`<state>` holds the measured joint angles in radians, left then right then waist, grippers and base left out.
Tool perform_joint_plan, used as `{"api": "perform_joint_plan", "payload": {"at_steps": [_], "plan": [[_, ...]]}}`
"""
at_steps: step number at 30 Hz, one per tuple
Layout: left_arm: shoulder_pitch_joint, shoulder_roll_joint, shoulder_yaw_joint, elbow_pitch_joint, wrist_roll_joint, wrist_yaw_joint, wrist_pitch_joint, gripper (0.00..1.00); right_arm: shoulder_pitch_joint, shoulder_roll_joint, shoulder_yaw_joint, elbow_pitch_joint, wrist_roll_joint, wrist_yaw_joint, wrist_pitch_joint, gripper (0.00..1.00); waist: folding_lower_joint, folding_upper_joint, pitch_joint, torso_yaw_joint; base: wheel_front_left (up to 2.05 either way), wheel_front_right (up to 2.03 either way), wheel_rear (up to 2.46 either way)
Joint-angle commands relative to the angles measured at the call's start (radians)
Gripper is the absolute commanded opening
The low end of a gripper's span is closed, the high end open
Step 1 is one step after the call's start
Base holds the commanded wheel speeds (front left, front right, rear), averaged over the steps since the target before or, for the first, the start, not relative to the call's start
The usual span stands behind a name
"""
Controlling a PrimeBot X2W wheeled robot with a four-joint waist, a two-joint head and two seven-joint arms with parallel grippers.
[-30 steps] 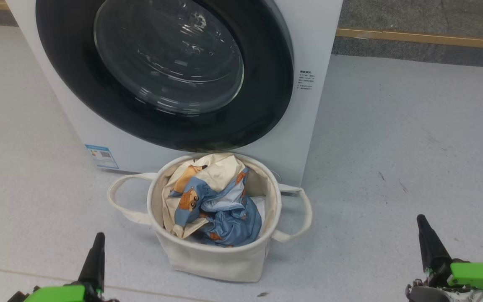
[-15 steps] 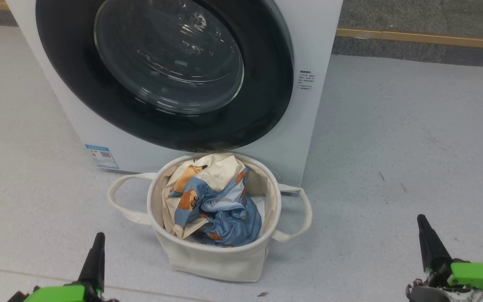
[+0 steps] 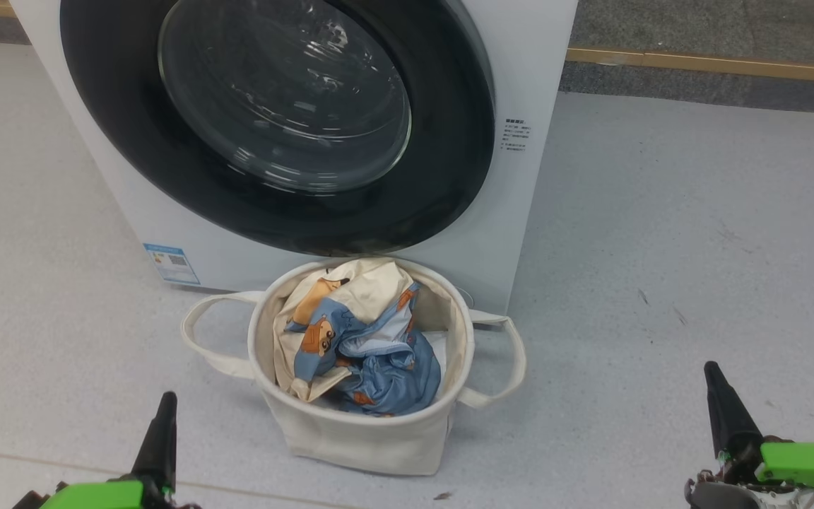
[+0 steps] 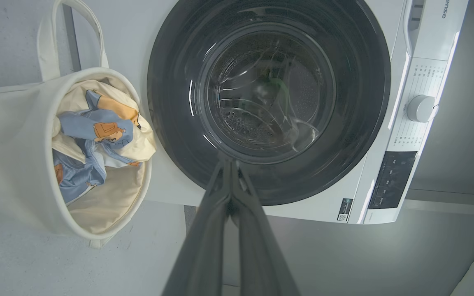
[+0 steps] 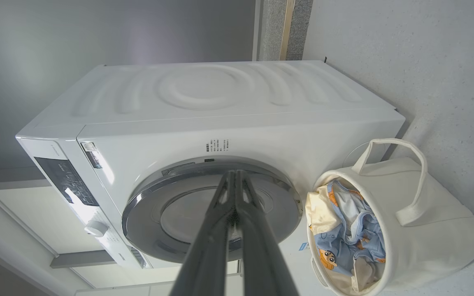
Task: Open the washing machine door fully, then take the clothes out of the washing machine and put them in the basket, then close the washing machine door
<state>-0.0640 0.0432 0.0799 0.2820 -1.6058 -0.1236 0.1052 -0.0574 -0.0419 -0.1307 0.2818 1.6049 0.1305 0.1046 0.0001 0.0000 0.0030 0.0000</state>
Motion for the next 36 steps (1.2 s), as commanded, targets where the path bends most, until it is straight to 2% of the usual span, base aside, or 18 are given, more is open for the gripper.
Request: {"api": "perform_joint_plan", "payload": {"at_steps": [1, 36], "plan": [[-0.044, 0.007, 0.034, -0.037, -0.003, -0.007, 0.008, 0.00, -0.050, -0.010, 0.019, -0.037, 0.005, 0.000, 0.007, 0.00, 0.0000, 0.0000, 0.000, 0.000, 0.00, 0.00, 0.00], [-0.044, 0.007, 0.034, -0.037, -0.003, -0.007, 0.008, 0.00, -0.050, -0.009, 0.017, -0.037, 0.004, 0.000, 0.008, 0.00, 0.0000, 0.0000, 0.000, 0.000, 0.00, 0.00, 0.00]]}}
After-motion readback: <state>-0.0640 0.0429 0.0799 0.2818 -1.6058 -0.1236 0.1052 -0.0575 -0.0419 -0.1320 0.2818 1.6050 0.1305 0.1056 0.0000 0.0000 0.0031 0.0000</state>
